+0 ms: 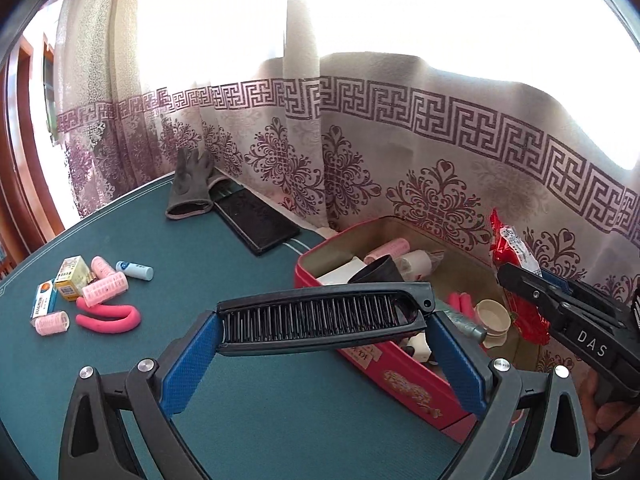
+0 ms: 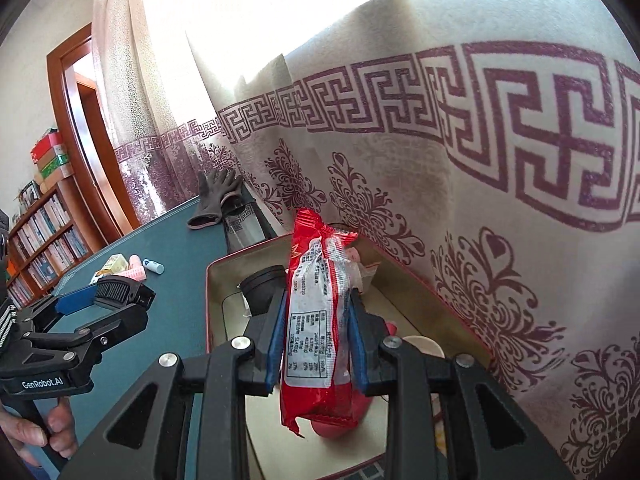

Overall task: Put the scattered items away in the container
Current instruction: 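Carry the comb with left while right carries the packet over the tin, then release the red packet into the tin with right while left lowers the comb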

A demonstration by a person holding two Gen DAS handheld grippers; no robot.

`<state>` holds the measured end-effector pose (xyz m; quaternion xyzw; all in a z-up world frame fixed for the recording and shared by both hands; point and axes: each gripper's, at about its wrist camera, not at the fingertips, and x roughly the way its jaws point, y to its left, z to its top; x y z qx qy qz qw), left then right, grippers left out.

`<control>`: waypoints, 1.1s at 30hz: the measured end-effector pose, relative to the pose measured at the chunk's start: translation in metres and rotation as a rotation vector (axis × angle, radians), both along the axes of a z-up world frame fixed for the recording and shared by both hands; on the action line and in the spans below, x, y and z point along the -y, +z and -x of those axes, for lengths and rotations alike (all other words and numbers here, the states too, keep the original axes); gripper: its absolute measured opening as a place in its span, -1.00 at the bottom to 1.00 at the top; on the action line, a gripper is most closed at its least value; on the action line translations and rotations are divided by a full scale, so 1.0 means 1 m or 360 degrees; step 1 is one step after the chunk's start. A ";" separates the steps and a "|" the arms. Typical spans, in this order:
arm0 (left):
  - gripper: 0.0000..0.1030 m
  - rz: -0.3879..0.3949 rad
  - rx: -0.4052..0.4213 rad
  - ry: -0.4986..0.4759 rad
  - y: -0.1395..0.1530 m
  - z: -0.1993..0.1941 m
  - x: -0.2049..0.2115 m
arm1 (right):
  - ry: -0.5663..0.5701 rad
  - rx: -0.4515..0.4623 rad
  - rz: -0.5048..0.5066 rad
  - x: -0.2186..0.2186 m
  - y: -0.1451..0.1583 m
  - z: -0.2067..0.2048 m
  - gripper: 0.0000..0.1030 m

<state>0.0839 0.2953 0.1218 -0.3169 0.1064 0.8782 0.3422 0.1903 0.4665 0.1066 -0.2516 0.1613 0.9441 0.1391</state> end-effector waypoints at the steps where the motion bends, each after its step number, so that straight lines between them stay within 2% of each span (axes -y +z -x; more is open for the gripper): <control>1: 0.99 0.0004 -0.0006 -0.0026 0.000 -0.003 -0.007 | -0.0002 -0.0007 -0.0005 -0.002 0.002 -0.001 -0.39; 9: 0.99 0.0051 0.0008 -0.0244 -0.008 -0.017 -0.057 | -0.0036 -0.0048 -0.0007 -0.014 0.009 -0.010 -0.40; 15: 0.99 0.0099 0.0030 -0.0215 -0.019 -0.015 -0.058 | -0.0046 -0.0026 0.0014 -0.018 0.005 -0.006 -0.35; 20: 0.99 0.0029 0.0110 -0.0180 -0.022 -0.002 -0.045 | -0.0075 -0.0005 0.0054 -0.021 -0.002 -0.002 -0.27; 24: 0.99 -0.0049 0.0136 -0.0226 -0.018 0.001 -0.047 | -0.0098 -0.0012 0.0043 -0.020 -0.001 -0.004 -0.27; 27: 0.99 -0.0056 0.0135 -0.0321 -0.018 -0.004 -0.053 | -0.0118 -0.0030 0.0050 -0.022 0.002 -0.006 -0.13; 32: 0.99 0.0047 0.0074 -0.0433 -0.029 -0.021 -0.063 | -0.0063 -0.0096 0.0062 -0.023 0.009 -0.015 0.18; 33: 0.99 0.0069 0.0052 -0.0447 -0.031 -0.024 -0.065 | -0.0039 -0.0106 0.0061 -0.022 0.010 -0.015 0.19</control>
